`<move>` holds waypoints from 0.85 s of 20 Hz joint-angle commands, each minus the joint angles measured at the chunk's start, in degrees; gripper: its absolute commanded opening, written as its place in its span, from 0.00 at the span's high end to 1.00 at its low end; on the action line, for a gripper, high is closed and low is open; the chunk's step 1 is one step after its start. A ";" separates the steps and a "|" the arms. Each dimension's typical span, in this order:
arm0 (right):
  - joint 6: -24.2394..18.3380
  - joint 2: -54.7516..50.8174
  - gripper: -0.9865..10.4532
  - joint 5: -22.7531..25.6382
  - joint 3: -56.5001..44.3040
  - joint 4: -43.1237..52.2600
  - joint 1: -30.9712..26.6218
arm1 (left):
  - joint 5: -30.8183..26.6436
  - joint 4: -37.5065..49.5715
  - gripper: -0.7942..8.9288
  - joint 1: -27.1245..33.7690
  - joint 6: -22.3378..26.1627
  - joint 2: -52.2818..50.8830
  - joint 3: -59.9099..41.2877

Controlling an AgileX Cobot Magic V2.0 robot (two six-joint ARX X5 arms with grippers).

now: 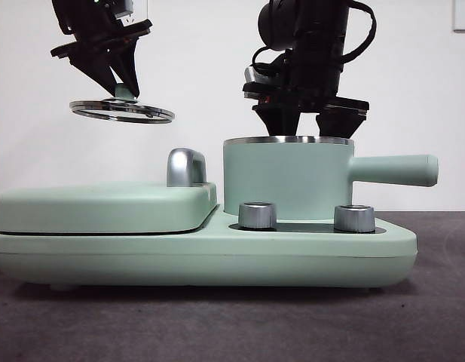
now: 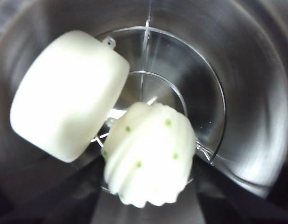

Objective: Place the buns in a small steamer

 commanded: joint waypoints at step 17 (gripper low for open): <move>1.07 -1.44 0.54 0.15 17.88 -11.78 0.37 | 0.35 1.16 0.91 -0.22 0.20 1.05 2.32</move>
